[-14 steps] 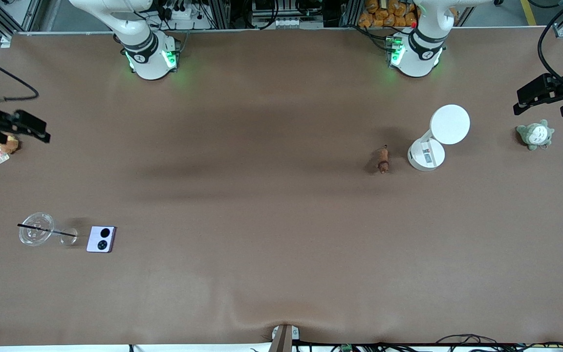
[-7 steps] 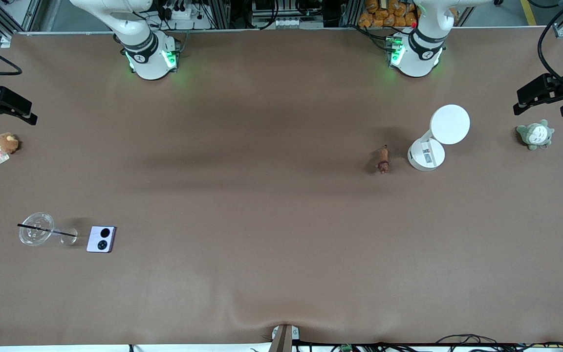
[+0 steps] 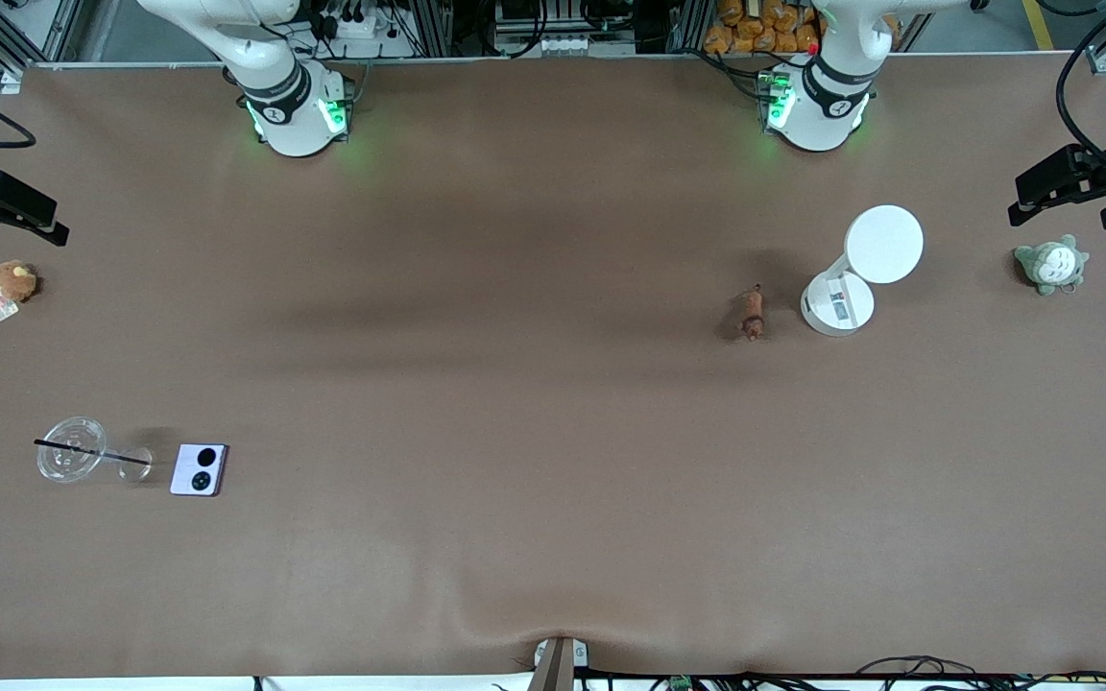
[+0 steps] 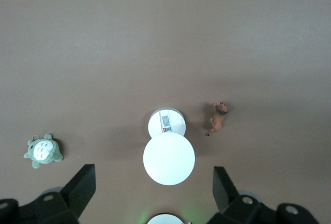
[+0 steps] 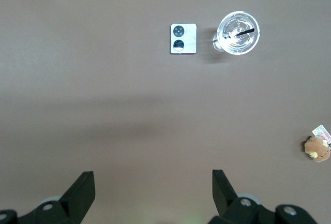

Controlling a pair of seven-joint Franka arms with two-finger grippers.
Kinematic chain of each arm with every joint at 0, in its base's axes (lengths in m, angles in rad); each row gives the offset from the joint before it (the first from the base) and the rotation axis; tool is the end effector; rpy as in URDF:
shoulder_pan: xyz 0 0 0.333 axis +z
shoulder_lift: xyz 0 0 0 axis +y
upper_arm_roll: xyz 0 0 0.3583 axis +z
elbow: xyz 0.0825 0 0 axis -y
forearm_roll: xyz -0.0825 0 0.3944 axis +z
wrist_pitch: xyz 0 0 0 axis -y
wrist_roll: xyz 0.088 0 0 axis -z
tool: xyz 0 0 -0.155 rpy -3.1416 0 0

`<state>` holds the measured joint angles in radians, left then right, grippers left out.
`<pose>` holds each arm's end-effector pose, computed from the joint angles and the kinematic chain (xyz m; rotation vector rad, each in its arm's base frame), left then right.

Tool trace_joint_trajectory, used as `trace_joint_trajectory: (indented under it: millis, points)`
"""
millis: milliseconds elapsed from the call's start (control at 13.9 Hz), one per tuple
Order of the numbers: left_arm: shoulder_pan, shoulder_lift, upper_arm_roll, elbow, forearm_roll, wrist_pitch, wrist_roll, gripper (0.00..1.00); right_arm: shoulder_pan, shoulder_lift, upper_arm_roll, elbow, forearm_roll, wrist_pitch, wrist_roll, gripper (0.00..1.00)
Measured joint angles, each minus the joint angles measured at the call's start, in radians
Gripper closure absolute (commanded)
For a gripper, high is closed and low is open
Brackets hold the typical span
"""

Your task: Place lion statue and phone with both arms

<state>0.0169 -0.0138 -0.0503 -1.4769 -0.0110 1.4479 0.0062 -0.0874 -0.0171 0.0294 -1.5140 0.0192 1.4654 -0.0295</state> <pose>0.5461 -0.0203 0.6605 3.1308 -0.0640 -0.0240 0.5459 -0.0284 0.6464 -3.1210 0.0418 0.0479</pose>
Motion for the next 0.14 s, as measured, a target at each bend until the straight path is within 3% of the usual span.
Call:
trace_joint_trajectory:
  millis: [144]
  points:
    - [0.000, 0.000, 0.000, 0.000, 0.000, 0.000, 0.000, 0.00, 0.000, 0.000, 0.001, 0.000, 0.000, -0.001, 0.000, 0.00]
